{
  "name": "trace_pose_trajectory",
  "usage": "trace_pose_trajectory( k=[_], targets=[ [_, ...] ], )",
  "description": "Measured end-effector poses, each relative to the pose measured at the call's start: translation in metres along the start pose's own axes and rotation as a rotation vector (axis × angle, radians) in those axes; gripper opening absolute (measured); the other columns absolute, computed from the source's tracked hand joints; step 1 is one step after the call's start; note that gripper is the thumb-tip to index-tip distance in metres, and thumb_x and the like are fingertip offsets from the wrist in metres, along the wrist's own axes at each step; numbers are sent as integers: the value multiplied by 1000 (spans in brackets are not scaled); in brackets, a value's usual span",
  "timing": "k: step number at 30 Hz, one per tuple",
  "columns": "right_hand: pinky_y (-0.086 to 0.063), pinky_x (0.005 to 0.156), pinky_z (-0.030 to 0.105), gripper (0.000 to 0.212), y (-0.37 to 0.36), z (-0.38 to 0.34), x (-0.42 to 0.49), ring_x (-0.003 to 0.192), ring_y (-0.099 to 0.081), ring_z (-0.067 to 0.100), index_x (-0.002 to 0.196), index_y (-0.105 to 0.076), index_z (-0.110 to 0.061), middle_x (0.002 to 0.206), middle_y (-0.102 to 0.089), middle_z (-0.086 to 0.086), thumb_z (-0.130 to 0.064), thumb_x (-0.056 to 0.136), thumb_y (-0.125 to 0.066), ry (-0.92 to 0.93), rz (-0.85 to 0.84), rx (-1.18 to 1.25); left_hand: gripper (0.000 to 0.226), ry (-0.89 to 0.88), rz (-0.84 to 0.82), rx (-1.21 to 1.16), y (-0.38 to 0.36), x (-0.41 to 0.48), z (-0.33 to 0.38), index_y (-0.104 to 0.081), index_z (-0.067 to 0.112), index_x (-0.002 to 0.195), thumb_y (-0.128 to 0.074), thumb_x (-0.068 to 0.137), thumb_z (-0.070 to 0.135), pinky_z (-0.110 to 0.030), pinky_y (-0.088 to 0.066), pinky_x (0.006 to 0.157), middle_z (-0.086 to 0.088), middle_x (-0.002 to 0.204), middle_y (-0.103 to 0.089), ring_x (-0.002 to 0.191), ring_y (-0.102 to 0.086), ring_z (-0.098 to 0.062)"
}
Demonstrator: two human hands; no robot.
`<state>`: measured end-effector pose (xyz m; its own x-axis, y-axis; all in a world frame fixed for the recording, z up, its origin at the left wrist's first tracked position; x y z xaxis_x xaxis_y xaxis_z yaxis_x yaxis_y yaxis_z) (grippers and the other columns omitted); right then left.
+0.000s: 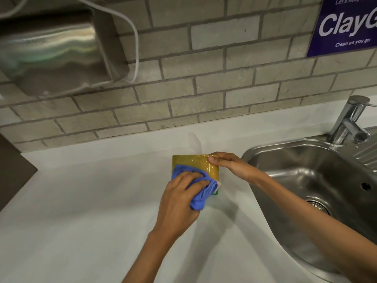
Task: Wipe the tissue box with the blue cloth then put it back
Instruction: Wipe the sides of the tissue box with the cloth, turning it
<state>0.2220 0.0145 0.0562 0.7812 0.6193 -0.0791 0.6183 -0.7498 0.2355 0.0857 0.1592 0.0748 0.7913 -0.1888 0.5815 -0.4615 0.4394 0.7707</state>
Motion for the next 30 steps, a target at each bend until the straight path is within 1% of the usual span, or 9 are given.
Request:
trace_pose_trajectory(
  k=[3,6,10,15,18,20,23,26,30],
  targets=[
    [-40,87,16,27,0,-2,0,91,-61,-6,91,-68,-30,93,-69,-14,-50,79,-54,8,-1,-18,37,8,49,-91,11,4,-4,-61,18,100,-66,65,10,-23,-51,75,-1,116,-55,103,-53,-15],
    [-40,86,17,33,-1,-4,-3,91,-61,-9,89,-70,-33,90,-71,-20,-56,71,-55,20,-14,-4,34,-146,-55,38,5,8,-6,-67,13,93,-74,62,1,-42,-40,103,-8,110,-65,119,-42,-20],
    [-40,84,16,27,-1,-5,-3,92,-61,-11,89,-69,-35,92,-71,-22,-53,75,-56,17,-5,-4,42,-64,-60,134,0,0,-10,-72,19,96,-73,57,1,-64,-33,96,-14,121,-62,125,-30,-28],
    [-43,81,13,19,-2,-3,-2,92,-61,-10,89,-68,-35,92,-70,-21,-45,85,-53,-6,9,-8,46,149,-62,-137,-4,-15,1,-62,23,112,-56,69,37,-47,-36,103,-7,143,-36,132,-29,-18],
    [-41,76,1,18,-4,-4,-3,91,-61,-12,88,-69,-37,90,-71,-24,-46,84,-54,3,10,-3,47,307,54,-211,-10,-11,10,-65,22,96,-54,71,60,-37,-34,100,-3,139,-40,125,-37,-14],
    [-42,77,1,22,-5,-4,-4,92,-61,-11,88,-69,-37,91,-70,-24,-52,79,-55,10,9,-7,44,407,150,-135,-17,-4,15,-64,17,86,-63,70,58,-41,-39,95,-6,133,-48,120,-47,-21],
    [-41,77,0,28,-6,-3,-4,93,-62,-8,91,-69,-35,93,-71,-19,-54,77,-56,22,10,-2,49,446,200,-18,-25,-1,17,-60,9,103,-75,71,42,-46,-43,91,-13,128,-54,116,-54,-31],
    [-43,77,1,23,-6,-2,-3,90,-63,-8,95,-68,-31,96,-70,-14,-45,83,-55,20,22,-1,61,488,266,-52,-20,-3,6,-51,5,123,-72,76,36,-42,-47,90,-15,125,-56,111,-56,-31],
    [-44,73,1,16,-8,-1,-3,87,-63,-11,96,-64,-33,97,-68,-16,-40,86,-54,9,16,-14,52,578,264,3,-13,4,-5,-52,6,124,-66,82,34,-39,-52,85,-17,127,-50,108,-55,-31]
  ],
)
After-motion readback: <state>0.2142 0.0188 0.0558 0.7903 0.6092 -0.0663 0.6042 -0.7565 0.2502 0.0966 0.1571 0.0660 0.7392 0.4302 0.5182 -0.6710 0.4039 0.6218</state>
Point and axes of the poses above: each hand's wrist, its own x-axis towards the middle knuckle, its own y-axis out of the back of the hand, z = x × y, the point moved 2 cm from there along x, towards the middle knuckle
